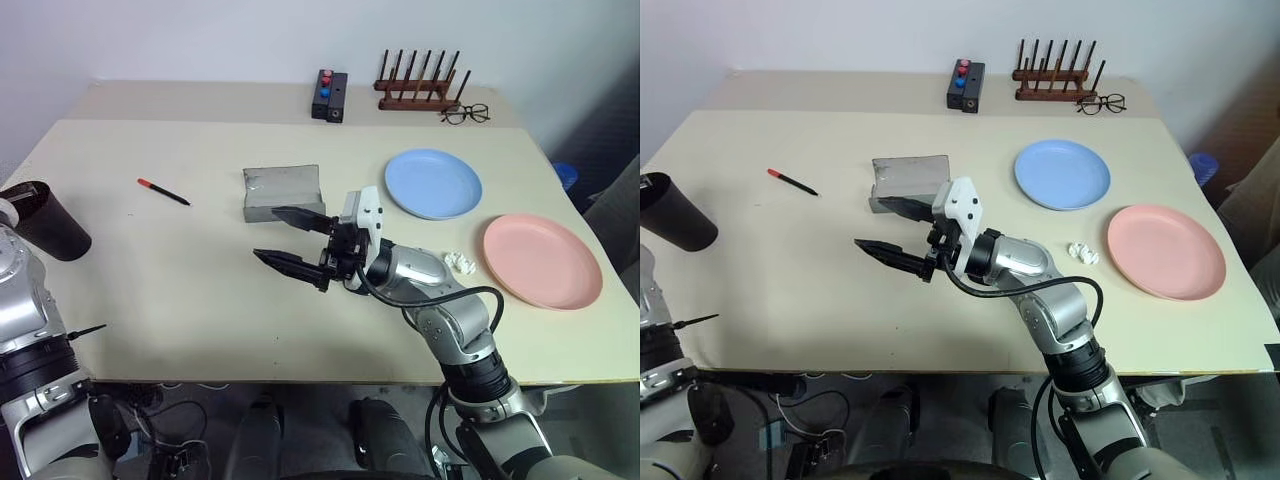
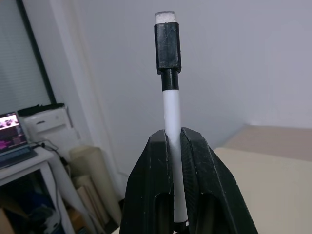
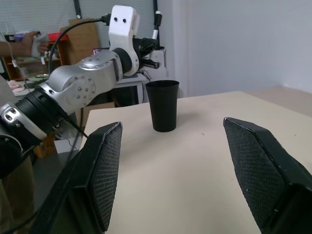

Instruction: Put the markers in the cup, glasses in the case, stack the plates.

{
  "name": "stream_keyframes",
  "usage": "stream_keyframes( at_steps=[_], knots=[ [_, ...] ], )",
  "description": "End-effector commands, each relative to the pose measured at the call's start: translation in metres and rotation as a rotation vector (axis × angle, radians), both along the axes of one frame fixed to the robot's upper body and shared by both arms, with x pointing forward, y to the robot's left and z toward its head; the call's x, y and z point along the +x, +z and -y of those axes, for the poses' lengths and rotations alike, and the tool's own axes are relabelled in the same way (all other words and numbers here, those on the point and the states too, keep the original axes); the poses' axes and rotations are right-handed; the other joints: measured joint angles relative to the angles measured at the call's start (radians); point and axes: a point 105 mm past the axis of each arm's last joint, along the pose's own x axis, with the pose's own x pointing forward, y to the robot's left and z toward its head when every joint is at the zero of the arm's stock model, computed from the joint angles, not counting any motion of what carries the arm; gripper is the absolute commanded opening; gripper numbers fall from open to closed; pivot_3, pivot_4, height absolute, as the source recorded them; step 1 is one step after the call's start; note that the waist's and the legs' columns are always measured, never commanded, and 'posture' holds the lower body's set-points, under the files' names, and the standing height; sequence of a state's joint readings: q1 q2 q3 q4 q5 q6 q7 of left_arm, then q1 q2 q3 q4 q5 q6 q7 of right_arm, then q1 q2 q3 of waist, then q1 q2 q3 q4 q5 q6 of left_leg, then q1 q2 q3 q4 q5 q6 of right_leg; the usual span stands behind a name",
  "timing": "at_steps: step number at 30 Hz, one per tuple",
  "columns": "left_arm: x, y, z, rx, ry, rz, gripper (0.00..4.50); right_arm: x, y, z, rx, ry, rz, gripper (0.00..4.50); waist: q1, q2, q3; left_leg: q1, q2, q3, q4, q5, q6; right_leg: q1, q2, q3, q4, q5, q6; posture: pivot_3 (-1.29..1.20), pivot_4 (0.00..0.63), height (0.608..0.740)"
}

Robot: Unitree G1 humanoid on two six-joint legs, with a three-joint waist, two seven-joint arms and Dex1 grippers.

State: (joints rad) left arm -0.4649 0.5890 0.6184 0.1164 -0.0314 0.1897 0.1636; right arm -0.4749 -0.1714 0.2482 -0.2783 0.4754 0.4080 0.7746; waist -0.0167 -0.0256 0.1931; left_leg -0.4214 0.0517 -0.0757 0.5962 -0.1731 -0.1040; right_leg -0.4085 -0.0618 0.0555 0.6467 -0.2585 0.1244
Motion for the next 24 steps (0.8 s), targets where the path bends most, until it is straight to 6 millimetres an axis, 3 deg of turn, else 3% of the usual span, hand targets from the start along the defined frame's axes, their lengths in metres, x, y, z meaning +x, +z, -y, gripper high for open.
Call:
stream_keyframes(
  at_steps=[1,14,24],
  knots=[
    [-0.005,0.005,-0.005,0.017,0.032,0.037,0.03,-0.005,0.011,-0.004,0.033,0.027,0.03,3.39,-0.002,0.0,0.0,0.0,0.0,0.0,0.0,0.0,0.0,0.0,0.0,0.0,0.0,0.0,0.0,0.0,0.15,0.738],
    [0.007,-0.036,-0.002,-0.018,0.011,-0.036,0.03,-0.002,0.01,0.001,0.037,-0.015,0.028,3.39,-0.001,0.0,0.0,0.0,0.0,0.0,0.0,0.0,0.0,0.0,0.0,0.0,-0.001,0.0,0.0,0.0,0.15,0.738],
    [0.008,-0.041,-0.002,-0.033,0.017,-0.03,0.03,-0.002,0.01,0.003,0.037,-0.018,0.02,3.39,-0.001,0.0,0.0,0.0,0.0,0.0,0.0,0.0,0.0,0.0,0.0,0.0,-0.001,0.0,0.0,0.0,0.15,0.738]
  ],
)
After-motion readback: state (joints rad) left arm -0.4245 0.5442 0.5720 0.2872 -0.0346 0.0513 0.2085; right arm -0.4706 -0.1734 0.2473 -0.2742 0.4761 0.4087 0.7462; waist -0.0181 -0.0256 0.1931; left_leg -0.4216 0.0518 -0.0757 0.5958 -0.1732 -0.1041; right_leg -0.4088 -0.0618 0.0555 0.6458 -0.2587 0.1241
